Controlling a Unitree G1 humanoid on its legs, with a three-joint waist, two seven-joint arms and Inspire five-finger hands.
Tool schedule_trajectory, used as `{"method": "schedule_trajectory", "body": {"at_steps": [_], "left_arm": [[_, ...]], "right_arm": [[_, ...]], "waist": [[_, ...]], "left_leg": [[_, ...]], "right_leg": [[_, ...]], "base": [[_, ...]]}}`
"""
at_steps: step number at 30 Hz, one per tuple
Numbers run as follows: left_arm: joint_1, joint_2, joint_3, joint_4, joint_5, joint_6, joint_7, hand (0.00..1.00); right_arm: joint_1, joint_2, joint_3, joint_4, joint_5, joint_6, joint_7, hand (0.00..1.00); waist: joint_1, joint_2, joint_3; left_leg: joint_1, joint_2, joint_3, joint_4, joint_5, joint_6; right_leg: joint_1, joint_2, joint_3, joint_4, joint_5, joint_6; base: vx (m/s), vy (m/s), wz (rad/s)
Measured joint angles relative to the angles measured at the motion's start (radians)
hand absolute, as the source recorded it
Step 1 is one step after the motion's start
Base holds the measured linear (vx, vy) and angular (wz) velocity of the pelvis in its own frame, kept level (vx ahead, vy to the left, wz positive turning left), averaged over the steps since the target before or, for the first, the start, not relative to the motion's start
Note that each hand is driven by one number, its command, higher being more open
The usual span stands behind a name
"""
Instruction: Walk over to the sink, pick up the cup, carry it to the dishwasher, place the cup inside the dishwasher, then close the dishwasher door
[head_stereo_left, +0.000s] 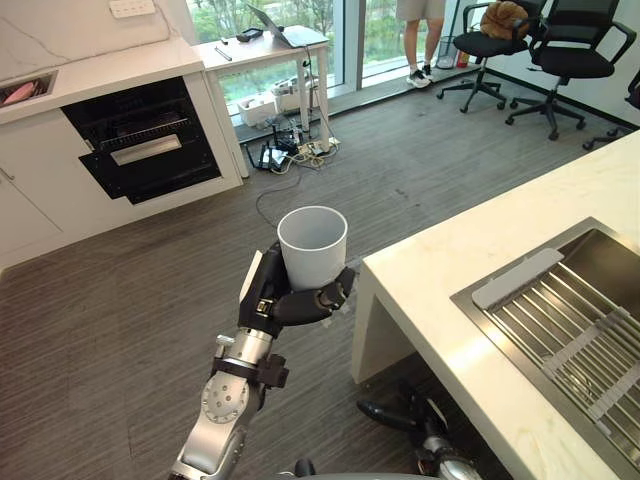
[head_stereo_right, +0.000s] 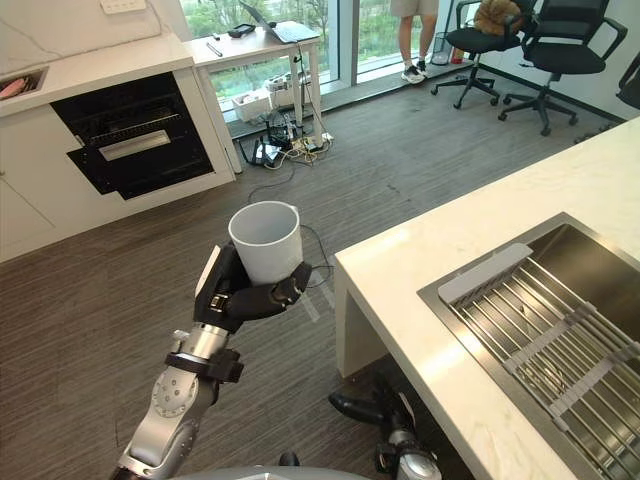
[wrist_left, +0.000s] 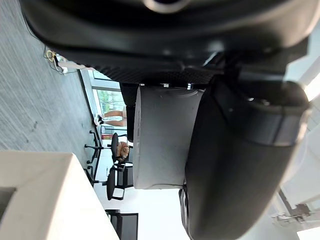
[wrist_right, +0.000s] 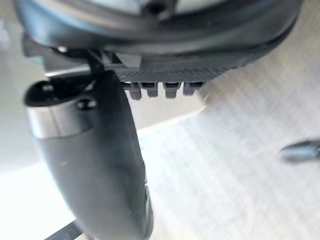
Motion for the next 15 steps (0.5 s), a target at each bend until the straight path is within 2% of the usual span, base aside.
{"method": "schedule_trajectory", "body": {"at_steps": [3, 6, 9, 10, 11, 13, 14, 15], "left_arm": [[0.015, -0.009, 0.023, 0.008, -0.019, 0.001, 0.0, 0.0], [0.016, -0.046, 0.022, -0.005, -0.022, 0.003, 0.001, 0.0], [0.015, -0.056, 0.021, -0.031, -0.022, 0.003, 0.006, 0.0], [0.015, -0.054, 0.027, -0.047, -0.022, 0.003, 0.008, 0.0], [0.015, -0.056, 0.035, -0.053, -0.022, 0.003, 0.009, 0.0], [0.017, -0.059, 0.042, -0.053, -0.023, 0.002, 0.017, 0.0], [0.018, -0.058, 0.054, -0.051, -0.023, 0.002, 0.026, 0.0], [0.018, -0.061, 0.064, -0.048, -0.023, 0.002, 0.031, 0.0]], "right_arm": [[0.026, -0.04, -0.022, 0.031, 0.001, -0.046, 0.026, 1.0], [0.026, -0.067, -0.022, 0.036, 0.003, -0.075, 0.044, 1.0], [0.026, -0.057, -0.016, 0.028, 0.011, -0.102, 0.066, 1.0], [0.026, -0.052, -0.005, 0.019, 0.012, -0.105, 0.074, 1.0], [0.025, -0.049, 0.013, 0.009, 0.012, -0.107, 0.08, 1.0], [0.025, -0.043, 0.025, -0.003, 0.012, -0.108, 0.087, 1.0], [0.024, -0.031, 0.028, -0.004, 0.012, -0.11, 0.099, 1.0], [0.024, -0.024, 0.038, -0.011, 0.012, -0.117, 0.106, 1.0]], "waist": [[0.003, -0.005, 0.004], [0.0, -0.005, 0.012], [-0.003, -0.013, 0.033], [-0.003, -0.027, 0.046], [0.0, -0.036, 0.052], [0.006, -0.032, 0.056], [0.004, -0.021, 0.063], [-0.001, -0.021, 0.064]], "left_leg": [[0.007, 0.0, -0.011, -0.02, 0.013, -0.006], [0.001, -0.003, -0.037, -0.018, 0.01, -0.006], [-0.005, -0.022, -0.105, 0.018, -0.009, 0.018], [-0.006, -0.04, -0.138, 0.033, -0.014, 0.024], [-0.008, -0.06, -0.174, 0.042, -0.016, 0.028], [-0.01, -0.07, -0.213, 0.046, -0.016, 0.033], [-0.014, -0.068, -0.251, 0.05, -0.014, 0.036], [-0.021, -0.063, -0.285, 0.057, -0.014, 0.036]], "right_leg": [[-0.001, 0.005, 0.011, 0.021, -0.005, -0.008], [-0.022, -0.016, 0.015, 0.106, -0.016, -0.025], [-0.066, -0.079, 0.04, 0.314, -0.017, -0.027], [-0.08, -0.112, 0.066, 0.397, -0.015, -0.031], [-0.098, -0.129, 0.101, 0.456, -0.002, -0.05], [-0.128, -0.128, 0.163, 0.524, 0.031, -0.094], [-0.146, -0.094, 0.223, 0.528, -0.047, -0.064], [-0.151, -0.053, 0.26, 0.495, -0.108, -0.054]], "base": [[-0.01, -0.052, 0.11], [-0.02, -0.001, 0.27], [-0.02, 0.048, 0.73], [0.02, 0.035, 0.94], [0.04, 0.033, 0.96], [0.05, 0.031, 0.78], [0.04, 0.012, 0.87], [0.03, -0.015, 0.97]]}}
